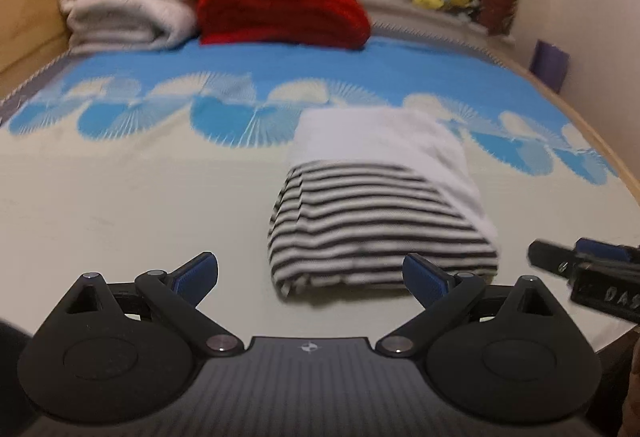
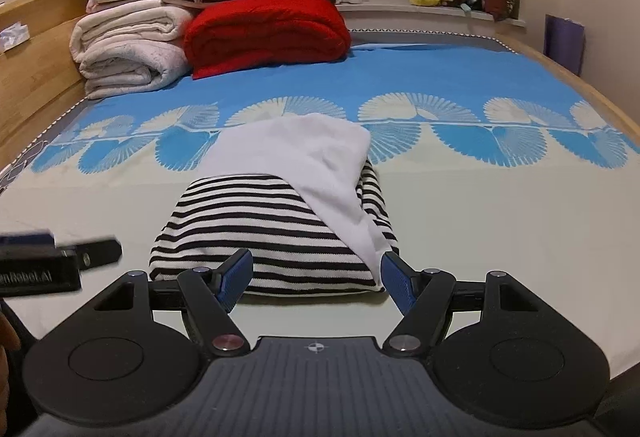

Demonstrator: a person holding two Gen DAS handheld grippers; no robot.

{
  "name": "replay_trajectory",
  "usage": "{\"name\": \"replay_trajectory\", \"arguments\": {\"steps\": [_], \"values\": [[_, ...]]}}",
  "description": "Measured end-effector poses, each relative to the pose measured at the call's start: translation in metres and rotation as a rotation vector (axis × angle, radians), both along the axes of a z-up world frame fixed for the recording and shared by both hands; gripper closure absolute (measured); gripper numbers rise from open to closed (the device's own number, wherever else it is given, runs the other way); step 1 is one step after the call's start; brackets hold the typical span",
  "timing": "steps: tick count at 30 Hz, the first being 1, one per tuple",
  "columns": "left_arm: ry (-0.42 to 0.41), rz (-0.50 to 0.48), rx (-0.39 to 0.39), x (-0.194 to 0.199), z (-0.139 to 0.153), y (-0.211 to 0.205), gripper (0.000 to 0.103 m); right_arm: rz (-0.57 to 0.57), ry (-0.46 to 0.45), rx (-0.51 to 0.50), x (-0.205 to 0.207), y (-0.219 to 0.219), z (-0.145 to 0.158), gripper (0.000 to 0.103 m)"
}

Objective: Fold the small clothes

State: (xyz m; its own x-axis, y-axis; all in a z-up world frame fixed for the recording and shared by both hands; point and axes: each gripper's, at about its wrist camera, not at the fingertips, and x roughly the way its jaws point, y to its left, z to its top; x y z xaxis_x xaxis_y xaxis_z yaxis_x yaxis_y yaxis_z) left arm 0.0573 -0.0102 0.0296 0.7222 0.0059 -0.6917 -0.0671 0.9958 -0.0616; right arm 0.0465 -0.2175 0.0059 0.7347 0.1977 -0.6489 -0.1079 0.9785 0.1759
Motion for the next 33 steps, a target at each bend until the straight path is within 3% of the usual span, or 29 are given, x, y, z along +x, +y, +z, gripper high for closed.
{"name": "replay_trajectory", "arguments": {"steps": [33], "values": [[0.072,-0.017,-0.034,0.012,-0.014,-0.006,0.001,0.048,0.016,-0.022,0.014,0.024,-0.006,0.023]]}}
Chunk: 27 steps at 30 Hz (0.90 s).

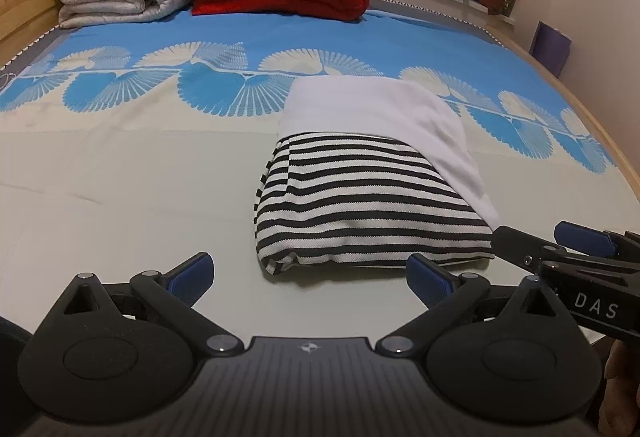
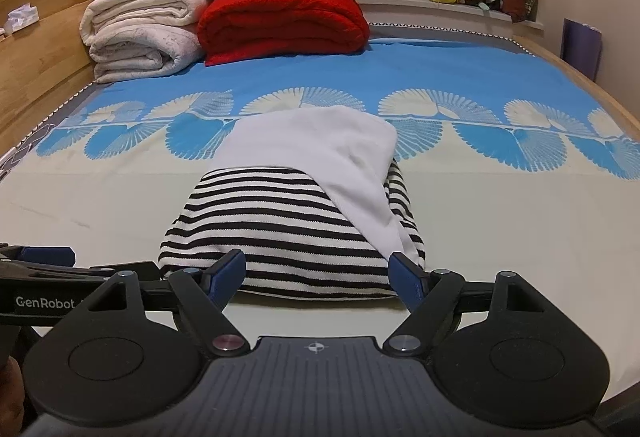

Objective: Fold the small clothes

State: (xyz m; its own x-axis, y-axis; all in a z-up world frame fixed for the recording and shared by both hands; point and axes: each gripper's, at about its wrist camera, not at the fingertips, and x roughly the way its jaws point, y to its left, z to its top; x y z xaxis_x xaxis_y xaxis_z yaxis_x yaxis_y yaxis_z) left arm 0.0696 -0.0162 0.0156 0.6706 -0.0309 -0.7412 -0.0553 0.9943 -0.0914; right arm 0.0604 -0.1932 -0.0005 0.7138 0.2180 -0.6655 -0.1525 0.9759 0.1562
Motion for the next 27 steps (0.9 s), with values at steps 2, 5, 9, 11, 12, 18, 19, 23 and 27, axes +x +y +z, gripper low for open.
{"name": "replay_trajectory", "arguments": {"steps": [2,5,9,11,12,18,19,23,27], "values": [[0.001,0.0,-0.002,0.0003,0.0,0.0004,0.001,-0.001,-0.003,-0.001,-0.0002,0.0005,0.0002,0.023],[0.005,0.001,-0.001,0.0004,-0.0009,0.0001,0.001,-0.001,-0.004,-0.003,-0.0002,0.0012,-0.0001,0.023],[0.016,0.0,-0.005,0.0013,-0.0031,-0.0004,0.001,0.001,0.001,-0.007,0.0001,0.0013,-0.0005,0.024],[0.021,0.0,-0.008,0.0018,-0.0044,-0.0001,0.001,0.002,0.003,-0.01,0.0003,0.0011,-0.0009,0.024],[0.022,-0.001,-0.007,0.0021,-0.0047,0.0,0.001,0.002,0.004,-0.011,0.0006,0.0013,-0.0012,0.024],[0.026,-0.002,-0.001,0.002,-0.0058,-0.0012,0.001,0.003,0.012,-0.012,0.002,0.001,-0.0031,0.023],[0.026,-0.003,0.0,0.0019,-0.0059,-0.0014,0.001,0.003,0.013,-0.013,0.0018,0.0011,-0.0033,0.024],[0.027,-0.003,0.004,0.0016,-0.0064,-0.0018,0.001,0.004,0.014,-0.016,0.0018,0.0013,-0.0041,0.023],[0.027,-0.002,0.0,0.0015,-0.0064,-0.0016,0.001,0.005,0.017,-0.018,0.0017,0.0014,-0.005,0.024]]}}
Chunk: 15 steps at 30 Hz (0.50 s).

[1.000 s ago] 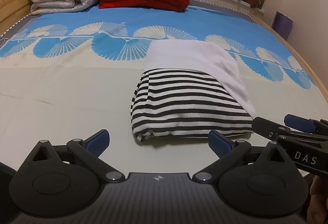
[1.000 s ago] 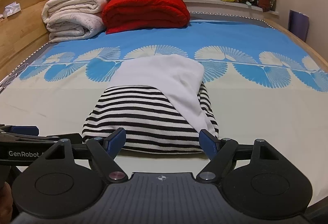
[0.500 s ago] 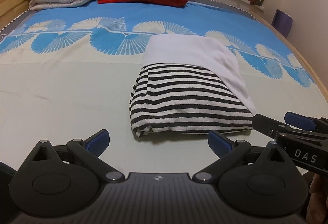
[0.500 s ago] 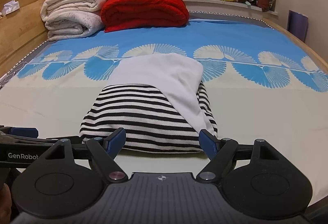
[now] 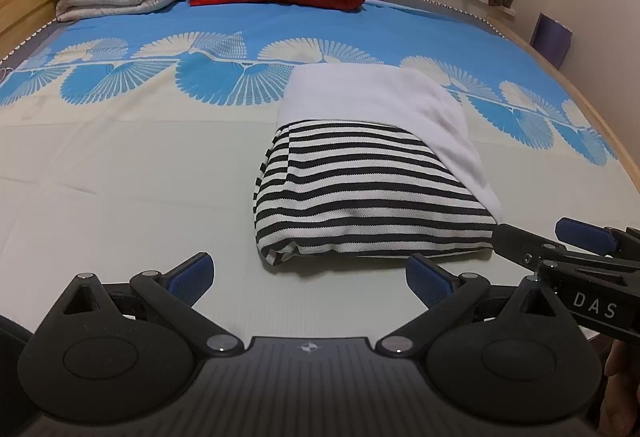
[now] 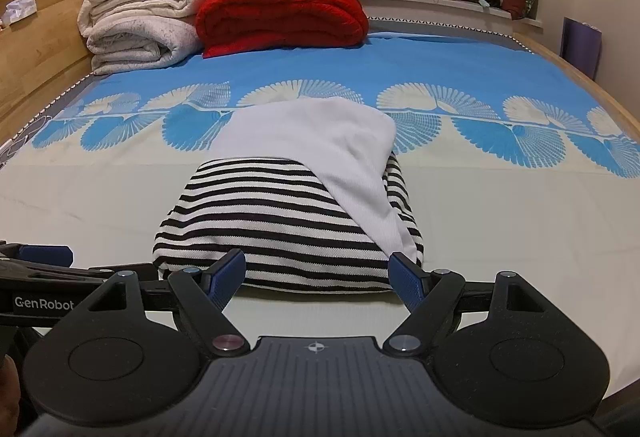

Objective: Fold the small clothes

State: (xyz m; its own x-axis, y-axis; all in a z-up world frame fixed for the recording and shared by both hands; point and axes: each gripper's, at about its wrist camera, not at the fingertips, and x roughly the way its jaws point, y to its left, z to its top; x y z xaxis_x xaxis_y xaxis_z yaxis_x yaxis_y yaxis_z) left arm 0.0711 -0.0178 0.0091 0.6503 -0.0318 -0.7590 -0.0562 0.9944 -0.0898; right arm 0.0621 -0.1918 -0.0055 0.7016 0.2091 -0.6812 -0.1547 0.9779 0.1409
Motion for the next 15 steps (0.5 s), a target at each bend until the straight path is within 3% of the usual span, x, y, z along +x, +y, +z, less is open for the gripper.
{"name": "replay_trajectory", "arguments": {"steps": [15], "values": [[0.003,-0.001,-0.005,0.0007,-0.0008,0.0013,0.001,0.001,0.001,0.0,-0.0002,-0.0002,-0.0003,0.024]]}}
